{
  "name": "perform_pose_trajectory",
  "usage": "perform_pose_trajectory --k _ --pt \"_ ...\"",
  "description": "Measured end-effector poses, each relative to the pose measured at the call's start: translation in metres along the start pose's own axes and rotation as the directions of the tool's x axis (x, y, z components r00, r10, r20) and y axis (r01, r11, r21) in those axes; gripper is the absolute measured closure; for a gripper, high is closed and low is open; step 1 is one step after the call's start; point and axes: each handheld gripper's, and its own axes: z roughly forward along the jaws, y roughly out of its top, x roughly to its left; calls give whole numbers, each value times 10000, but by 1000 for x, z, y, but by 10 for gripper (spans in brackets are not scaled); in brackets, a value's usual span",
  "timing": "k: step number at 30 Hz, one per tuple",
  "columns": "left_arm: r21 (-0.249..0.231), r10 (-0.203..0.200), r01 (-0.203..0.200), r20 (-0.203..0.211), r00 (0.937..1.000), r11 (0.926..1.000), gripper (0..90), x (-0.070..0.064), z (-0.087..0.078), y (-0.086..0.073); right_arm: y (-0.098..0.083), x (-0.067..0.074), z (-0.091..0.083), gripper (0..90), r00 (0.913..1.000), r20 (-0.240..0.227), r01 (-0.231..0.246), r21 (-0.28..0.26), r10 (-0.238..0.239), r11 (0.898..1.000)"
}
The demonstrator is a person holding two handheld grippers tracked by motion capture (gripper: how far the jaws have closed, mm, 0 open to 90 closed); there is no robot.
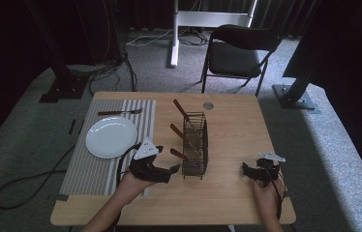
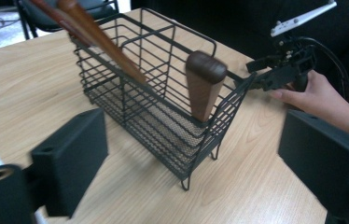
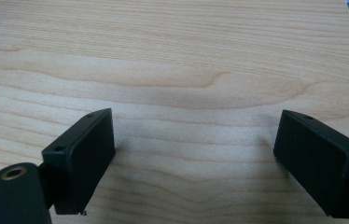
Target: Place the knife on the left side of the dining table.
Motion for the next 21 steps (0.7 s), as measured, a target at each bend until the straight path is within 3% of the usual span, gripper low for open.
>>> perform_pose_trajectory --k 5,7,11,21 --pt "-133 -155 159 311 9994 9998 198 2 6 4 0 0 0 117 10000 -4 -3 -1 3 10000" --pt "-144 -71 77 396 9992 9999 322 1 8 5 0 0 0 117 10000 -1 -4 -3 4 10000" --pt "-264 -170 187 631 9979 9995 465 2 10 6 0 0 0 118 10000 -1 -5 -2 5 10000" --pt "-381 -443 477 847 9954 9981 657 3 12 7 0 0 0 118 10000 -3 -4 -3 4 10000"
